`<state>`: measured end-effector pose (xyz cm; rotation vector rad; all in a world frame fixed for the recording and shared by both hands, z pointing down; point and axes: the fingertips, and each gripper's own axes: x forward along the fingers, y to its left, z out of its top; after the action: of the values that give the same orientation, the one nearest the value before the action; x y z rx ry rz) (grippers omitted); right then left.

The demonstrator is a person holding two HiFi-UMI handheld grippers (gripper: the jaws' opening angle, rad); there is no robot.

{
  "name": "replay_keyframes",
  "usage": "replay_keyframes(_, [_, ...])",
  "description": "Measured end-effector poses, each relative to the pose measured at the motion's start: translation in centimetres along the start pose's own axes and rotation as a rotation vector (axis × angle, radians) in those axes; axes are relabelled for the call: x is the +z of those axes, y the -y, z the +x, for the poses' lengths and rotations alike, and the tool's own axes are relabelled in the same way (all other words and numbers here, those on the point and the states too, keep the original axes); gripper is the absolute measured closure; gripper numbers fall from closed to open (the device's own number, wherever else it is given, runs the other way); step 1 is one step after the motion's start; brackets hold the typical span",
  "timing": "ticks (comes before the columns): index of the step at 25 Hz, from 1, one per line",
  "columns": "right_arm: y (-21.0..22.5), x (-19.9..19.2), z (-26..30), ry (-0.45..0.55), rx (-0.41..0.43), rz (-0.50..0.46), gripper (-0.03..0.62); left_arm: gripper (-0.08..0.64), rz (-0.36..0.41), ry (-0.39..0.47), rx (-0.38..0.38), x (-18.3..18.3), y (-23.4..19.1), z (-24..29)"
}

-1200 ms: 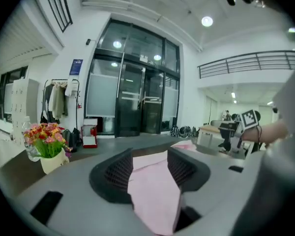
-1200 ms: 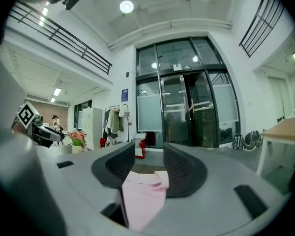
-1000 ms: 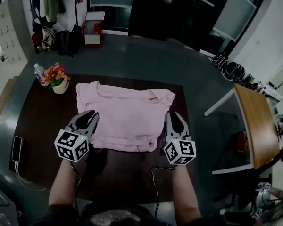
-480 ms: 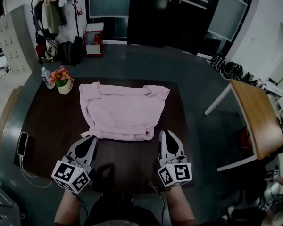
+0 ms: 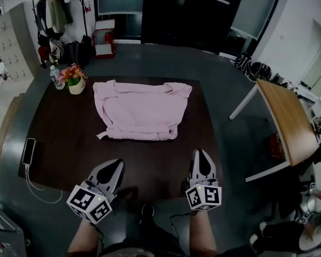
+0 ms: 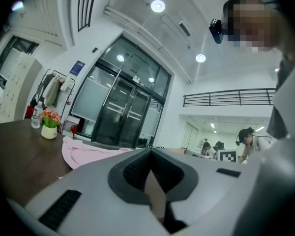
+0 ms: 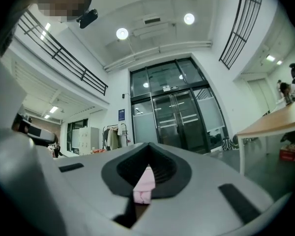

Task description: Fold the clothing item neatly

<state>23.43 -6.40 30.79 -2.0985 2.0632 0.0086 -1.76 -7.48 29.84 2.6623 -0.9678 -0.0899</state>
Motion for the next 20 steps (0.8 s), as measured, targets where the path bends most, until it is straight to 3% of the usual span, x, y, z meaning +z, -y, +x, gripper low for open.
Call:
replay_keyframes(5, [-5.2,1.0,-5.7,0.018,0.023,-0.015,0.600,0.549,-0.024,0.010,0.030,-1.4,0.6,-8.1])
replay_keyframes(8, [-8.7,1.9,-9.6,0.026,0.042,-0.036,0.600,0.549,-0.058,0.046,-0.003,-1.8,2.3,-12.6])
replay_keyframes(14, [-14.7,2.9,-17.8,0.018,0.079,-0.072,0.600,0.549,-0.021,0.041,-0.030,-3.3,5.3,-20.1])
replay_keyframes(20, [-17.8,3.3,-24.1,0.002,0.077,-0.079,0.600,0.549,-0.012,0.009,-0.044,-5.1,7.8,-25.6])
